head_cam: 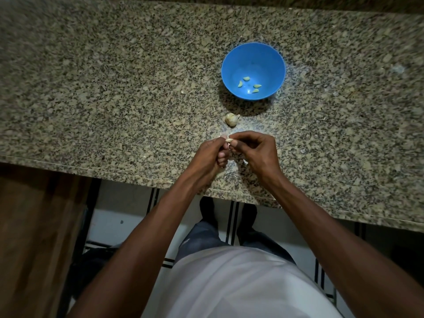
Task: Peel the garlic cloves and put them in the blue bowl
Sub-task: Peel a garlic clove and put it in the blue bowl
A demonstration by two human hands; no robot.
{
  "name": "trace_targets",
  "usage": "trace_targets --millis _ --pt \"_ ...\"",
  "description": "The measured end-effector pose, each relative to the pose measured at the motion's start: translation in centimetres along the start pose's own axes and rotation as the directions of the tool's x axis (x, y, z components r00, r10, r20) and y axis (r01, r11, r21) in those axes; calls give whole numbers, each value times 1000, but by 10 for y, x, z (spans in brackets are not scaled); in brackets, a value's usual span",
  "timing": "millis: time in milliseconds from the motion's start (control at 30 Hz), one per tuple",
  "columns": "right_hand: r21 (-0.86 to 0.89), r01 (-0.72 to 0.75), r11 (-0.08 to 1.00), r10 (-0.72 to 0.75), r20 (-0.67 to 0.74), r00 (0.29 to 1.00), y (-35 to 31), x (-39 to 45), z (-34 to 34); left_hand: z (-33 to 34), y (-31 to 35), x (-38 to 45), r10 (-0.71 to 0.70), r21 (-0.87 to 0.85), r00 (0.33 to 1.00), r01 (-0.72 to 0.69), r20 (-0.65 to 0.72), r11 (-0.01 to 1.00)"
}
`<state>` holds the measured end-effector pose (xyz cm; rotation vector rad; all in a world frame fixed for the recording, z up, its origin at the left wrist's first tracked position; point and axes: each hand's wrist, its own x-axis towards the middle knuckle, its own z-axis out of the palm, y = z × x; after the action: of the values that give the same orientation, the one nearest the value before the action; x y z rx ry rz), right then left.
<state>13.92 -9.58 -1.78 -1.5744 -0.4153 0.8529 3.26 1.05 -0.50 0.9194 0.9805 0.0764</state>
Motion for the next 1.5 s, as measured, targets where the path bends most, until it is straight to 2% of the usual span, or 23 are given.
trace_targets --millis 200,400,500,567,700,933,1167,1400,1500 --pt "88 -71 994 63 87 994 -5 1 -4 -14 9 -5 75 239 997 -82 36 968" --pt "204 -215 955 179 183 967 -7 1 -9 -20 9 -6 225 509 972 -224 61 831" --pt "301 -293 907 254 164 953 -5 2 -3 -16 6 -5 314 594 948 -281 49 754" --pt "354 -324 878 296 132 946 -6 3 1 -12 5 -5 344 588 938 -298 36 752" --pt "396 -344 852 323 119 939 -8 5 1 -13 1 -1 306 466 952 -266 -12 844" --pt "305 -307 901 291 98 952 -4 7 -4 -18 -2 -2 266 347 963 -237 -39 907" --pt "196 -304 932 294 79 953 -1 5 -7 -28 -5 -5 328 395 942 -276 -69 876" --pt "144 -262 954 251 92 964 0 2 -5 -22 -2 -10 300 306 952 -269 -61 913" --pt "169 -252 953 238 100 966 0 1 -5 -18 -1 -10 345 296 936 -309 -76 904"
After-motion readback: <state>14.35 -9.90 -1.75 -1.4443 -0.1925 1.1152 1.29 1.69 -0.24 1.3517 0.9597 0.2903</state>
